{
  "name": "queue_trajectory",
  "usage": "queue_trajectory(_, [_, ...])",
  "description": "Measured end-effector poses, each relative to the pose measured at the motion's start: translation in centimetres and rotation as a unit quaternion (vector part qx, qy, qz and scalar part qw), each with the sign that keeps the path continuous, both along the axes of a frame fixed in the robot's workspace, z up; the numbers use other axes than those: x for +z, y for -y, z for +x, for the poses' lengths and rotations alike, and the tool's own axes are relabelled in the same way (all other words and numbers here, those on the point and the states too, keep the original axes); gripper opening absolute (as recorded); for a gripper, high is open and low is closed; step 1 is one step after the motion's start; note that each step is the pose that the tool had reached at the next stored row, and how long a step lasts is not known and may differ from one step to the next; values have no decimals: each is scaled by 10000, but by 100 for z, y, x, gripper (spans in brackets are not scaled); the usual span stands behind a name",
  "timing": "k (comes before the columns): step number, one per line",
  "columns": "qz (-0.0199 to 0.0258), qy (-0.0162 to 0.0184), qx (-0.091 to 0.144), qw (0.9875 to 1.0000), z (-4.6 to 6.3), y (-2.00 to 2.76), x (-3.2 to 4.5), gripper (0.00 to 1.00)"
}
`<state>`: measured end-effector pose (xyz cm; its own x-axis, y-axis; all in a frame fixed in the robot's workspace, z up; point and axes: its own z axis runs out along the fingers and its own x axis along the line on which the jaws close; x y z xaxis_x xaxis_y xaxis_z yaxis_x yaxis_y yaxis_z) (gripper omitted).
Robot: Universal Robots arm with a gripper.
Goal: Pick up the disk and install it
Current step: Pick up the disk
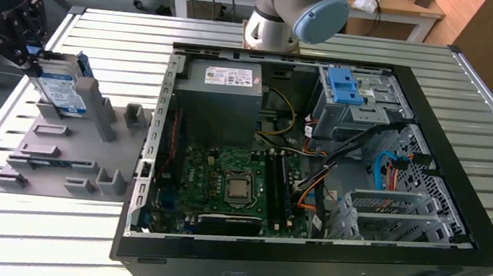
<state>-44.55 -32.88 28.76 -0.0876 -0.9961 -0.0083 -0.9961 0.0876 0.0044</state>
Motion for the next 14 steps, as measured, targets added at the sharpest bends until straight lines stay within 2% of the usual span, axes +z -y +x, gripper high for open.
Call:
queue_trajectory(5, [0, 0, 10, 10000, 0, 0, 0, 37])
queue_trajectory(12, [-19, 0, 359, 9994, -3, 1, 0, 37])
queue_trajectory(14, [-20, 0, 372, 9993, -2, 1, 0, 37])
